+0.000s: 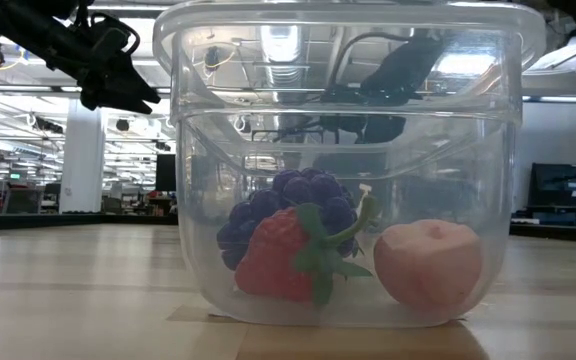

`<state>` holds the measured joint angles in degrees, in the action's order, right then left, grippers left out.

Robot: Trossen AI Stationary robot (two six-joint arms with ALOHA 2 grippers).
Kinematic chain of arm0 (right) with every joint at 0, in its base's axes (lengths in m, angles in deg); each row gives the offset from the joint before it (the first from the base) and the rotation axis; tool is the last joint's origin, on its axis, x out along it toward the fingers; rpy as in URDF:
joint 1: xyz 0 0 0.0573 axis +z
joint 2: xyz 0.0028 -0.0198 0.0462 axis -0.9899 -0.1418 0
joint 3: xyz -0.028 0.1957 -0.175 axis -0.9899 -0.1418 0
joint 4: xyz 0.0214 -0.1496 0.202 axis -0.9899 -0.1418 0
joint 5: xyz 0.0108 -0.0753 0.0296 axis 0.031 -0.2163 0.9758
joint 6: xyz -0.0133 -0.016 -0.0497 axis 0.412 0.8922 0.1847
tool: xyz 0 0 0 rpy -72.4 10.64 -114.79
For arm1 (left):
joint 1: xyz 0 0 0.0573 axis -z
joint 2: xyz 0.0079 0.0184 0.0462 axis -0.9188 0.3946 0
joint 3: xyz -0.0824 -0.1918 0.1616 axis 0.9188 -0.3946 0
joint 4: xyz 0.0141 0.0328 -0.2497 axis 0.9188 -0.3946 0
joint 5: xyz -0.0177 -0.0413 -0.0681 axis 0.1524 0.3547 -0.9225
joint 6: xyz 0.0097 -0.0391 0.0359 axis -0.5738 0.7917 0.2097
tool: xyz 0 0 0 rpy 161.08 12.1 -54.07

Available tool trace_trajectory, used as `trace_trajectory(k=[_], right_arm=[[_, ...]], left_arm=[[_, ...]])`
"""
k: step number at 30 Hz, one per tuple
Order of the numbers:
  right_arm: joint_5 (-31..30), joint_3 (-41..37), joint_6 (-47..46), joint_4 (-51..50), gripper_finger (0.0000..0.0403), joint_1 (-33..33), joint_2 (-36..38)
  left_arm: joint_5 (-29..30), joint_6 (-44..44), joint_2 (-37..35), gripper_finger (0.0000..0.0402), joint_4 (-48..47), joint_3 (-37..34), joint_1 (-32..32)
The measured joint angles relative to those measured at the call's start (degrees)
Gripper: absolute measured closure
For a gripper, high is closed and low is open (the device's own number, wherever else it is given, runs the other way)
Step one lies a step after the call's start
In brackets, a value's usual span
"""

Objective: Pick and placing Produce into tupperware
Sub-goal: Put the pink peach into the transparent bin

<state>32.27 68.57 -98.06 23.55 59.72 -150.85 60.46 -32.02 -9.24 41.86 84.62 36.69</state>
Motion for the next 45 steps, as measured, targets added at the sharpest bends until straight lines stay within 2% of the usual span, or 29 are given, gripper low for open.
trace_trajectory(k=[11,23,29,45], right_arm=[[0.0,0.0,0.0,0.2,0.0151,0.0,0.0],[0.2,0.0,0.0,0.3,0.0237,0.0,0.0],[0.2,0.0,0.0,0.3,0.0266,0.0,0.1],[0.2,0.0,0.0,0.3,0.0270,0.0,0.1]], left_arm=[[0.4,-1.0,0.0,0.0166,0.0,0.0,0.0],[0.4,-1.1,0.0,0.0166,-0.1,0.0,0.0],[0.3,-1.1,0.0,0.0166,-0.1,0.0,0.0],[0.3,-1.0,0.0,0.0166,-0.1,0.0,0.0]])
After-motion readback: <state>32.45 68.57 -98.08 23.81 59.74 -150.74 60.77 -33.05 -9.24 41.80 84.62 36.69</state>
